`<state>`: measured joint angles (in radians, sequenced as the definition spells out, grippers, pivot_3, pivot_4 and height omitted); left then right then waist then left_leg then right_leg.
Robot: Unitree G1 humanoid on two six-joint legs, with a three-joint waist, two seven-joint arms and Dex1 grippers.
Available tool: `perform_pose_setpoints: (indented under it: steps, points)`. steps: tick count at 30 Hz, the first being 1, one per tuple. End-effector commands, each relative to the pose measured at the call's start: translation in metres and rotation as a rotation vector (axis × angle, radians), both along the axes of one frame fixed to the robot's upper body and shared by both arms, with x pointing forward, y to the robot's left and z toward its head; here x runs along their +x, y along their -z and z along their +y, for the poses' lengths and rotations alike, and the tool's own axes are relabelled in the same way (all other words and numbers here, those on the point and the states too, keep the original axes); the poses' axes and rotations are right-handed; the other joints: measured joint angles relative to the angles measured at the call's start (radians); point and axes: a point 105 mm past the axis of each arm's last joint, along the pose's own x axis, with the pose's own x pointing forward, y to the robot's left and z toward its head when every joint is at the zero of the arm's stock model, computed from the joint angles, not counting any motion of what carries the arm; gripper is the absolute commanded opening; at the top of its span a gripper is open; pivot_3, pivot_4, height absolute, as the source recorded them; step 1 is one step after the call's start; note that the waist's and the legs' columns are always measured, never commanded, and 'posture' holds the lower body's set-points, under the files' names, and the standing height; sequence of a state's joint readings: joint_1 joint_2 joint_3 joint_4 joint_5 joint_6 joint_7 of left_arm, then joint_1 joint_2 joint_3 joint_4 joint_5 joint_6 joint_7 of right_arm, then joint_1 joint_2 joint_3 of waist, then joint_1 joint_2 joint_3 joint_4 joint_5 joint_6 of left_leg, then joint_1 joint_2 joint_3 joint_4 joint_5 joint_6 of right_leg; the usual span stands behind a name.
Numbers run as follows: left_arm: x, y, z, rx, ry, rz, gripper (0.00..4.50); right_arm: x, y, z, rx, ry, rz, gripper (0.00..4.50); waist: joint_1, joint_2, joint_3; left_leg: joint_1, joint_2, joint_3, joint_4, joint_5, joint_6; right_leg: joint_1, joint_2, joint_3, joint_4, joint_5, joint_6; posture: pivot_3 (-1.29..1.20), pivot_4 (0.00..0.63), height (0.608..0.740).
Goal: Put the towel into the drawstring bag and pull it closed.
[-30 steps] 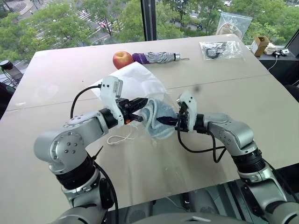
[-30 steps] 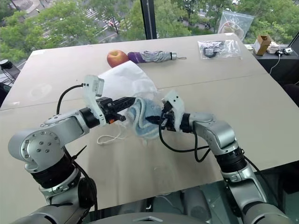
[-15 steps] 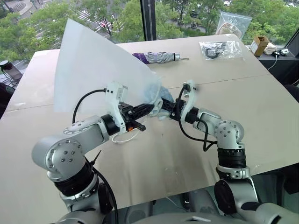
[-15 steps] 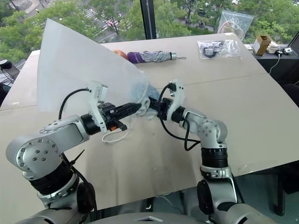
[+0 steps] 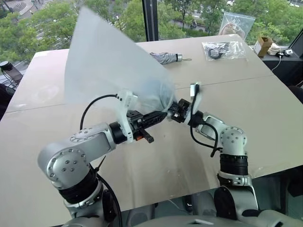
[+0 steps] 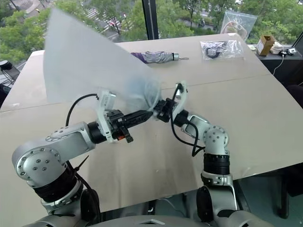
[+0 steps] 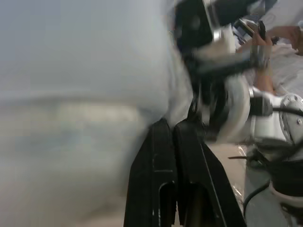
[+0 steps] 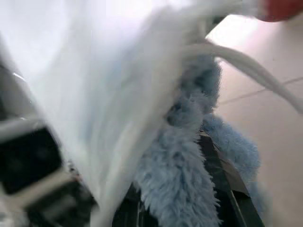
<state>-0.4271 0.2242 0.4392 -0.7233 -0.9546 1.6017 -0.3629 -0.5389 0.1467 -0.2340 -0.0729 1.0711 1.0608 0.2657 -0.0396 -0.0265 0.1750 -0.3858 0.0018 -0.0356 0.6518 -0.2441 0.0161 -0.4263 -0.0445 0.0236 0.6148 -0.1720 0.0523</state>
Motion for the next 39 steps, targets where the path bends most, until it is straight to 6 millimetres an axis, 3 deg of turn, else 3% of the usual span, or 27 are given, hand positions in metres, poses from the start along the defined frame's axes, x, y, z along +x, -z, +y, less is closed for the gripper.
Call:
perform_pose_setpoints:
  steps: [1, 8, 10, 12, 17, 18, 19, 23, 27, 33, 36, 39]
  points:
    - [-0.006, 0.002, -0.005, 0.011, 0.038, 0.006, 0.00, -0.001, -0.045, 0.008, 0.258, -0.020, 0.015, 0.01, -0.002, 0.000, 0.000, 0.000, 0.000, 0.000, 0.000, 0.000, 0.000, 0.000, 0.000, 0.000, 0.000, 0.000, 0.000, 0.00, 0.150, 0.740]
    - [-0.001, -0.001, -0.005, 0.008, 0.027, -0.002, 0.00, 0.015, -0.039, 0.011, 0.344, 0.021, 0.261, 0.01, -0.004, 0.000, 0.000, 0.000, 0.001, 0.000, -0.002, 0.000, 0.000, 0.000, 0.001, 0.000, -0.003, 0.000, 0.000, 0.00, 0.150, 0.740]
    - [0.002, -0.003, -0.005, 0.008, 0.022, -0.008, 0.00, 0.022, -0.027, 0.015, 0.344, 0.044, 0.389, 0.01, -0.004, 0.000, 0.000, -0.001, 0.001, 0.000, -0.002, 0.000, 0.000, 0.000, 0.002, 0.000, -0.004, 0.000, 0.000, 0.00, 0.150, 0.740]
    - [0.005, -0.005, -0.005, 0.011, 0.018, -0.016, 0.00, 0.027, -0.015, 0.019, 0.310, 0.075, 0.499, 0.01, -0.004, 0.000, 0.000, -0.002, 0.001, 0.000, -0.002, 0.000, 0.000, -0.001, 0.002, 0.000, -0.005, 0.000, 0.000, 0.00, 0.150, 0.740]
    - [0.007, -0.008, -0.005, 0.030, 0.037, -0.036, 0.00, 0.029, -0.001, 0.028, 0.126, 0.142, 0.535, 0.01, -0.005, 0.000, 0.000, -0.008, 0.001, 0.000, -0.002, 0.000, 0.000, -0.007, 0.002, 0.000, -0.005, 0.003, -0.001, 0.00, 0.150, 0.740]
    - [0.009, -0.010, -0.004, 0.031, 0.032, -0.040, 0.00, 0.030, 0.001, 0.029, 0.093, 0.155, 0.523, 1.02, -0.004, 0.000, 0.000, -0.009, 0.001, 0.000, -0.002, 0.000, 0.000, -0.007, 0.002, 0.000, -0.005, 0.004, -0.001, 0.00, 0.150, 0.740]
    - [0.012, -0.011, -0.004, 0.031, 0.027, -0.044, 0.00, 0.029, 0.003, 0.029, 0.059, 0.160, 0.499, 1.11, -0.004, 0.000, 0.000, -0.009, 0.001, 0.000, -0.002, 0.000, 0.000, -0.007, 0.002, 0.000, -0.005, 0.004, -0.001, 0.00, 0.150, 0.740]
    - [0.028, -0.012, 0.004, 0.030, -0.042, -0.046, 0.00, 0.020, 0.020, 0.030, -0.140, 0.163, 0.342, 2.88, -0.005, 0.000, 0.000, -0.011, 0.001, 0.000, -0.002, 0.000, 0.000, -0.008, 0.002, -0.001, -0.006, 0.004, 0.000, 0.00, 0.150, 0.740]
    - [0.041, -0.008, 0.015, 0.035, -0.106, -0.041, 0.00, 0.012, 0.015, 0.020, -0.132, 0.089, 0.253, 4.42, 0.000, 0.000, 0.000, -0.011, 0.001, -0.001, -0.002, 0.000, 0.000, -0.008, 0.002, -0.001, -0.006, 0.003, -0.001, 0.00, 0.150, 0.740]
    - [0.053, -0.008, 0.020, 0.022, -0.119, -0.047, 0.00, 0.008, 0.017, 0.004, -0.185, 0.023, 0.164, 4.42, -0.004, 0.001, 0.000, -0.011, 0.001, 0.000, -0.001, 0.000, 0.000, -0.008, 0.001, 0.000, -0.007, 0.003, -0.001, 0.00, 0.150, 0.740]
    - [0.053, -0.006, 0.017, 0.016, -0.099, -0.040, 0.00, 0.005, 0.019, 0.003, -0.187, -0.007, 0.161, 3.60, -0.003, 0.001, 0.000, -0.011, 0.002, -0.001, -0.002, 0.000, 0.000, -0.008, 0.002, -0.001, -0.006, 0.004, -0.001, 0.00, 0.150, 0.740]
    - [0.052, -0.004, 0.016, 0.011, -0.091, -0.034, 0.00, 0.003, 0.022, 0.003, -0.187, -0.012, 0.161, 2.47, -0.003, 0.001, 0.000, -0.011, 0.002, -0.001, -0.002, 0.000, 0.000, -0.008, 0.003, -0.001, -0.006, 0.004, 0.000, 0.00, 0.150, 0.740]
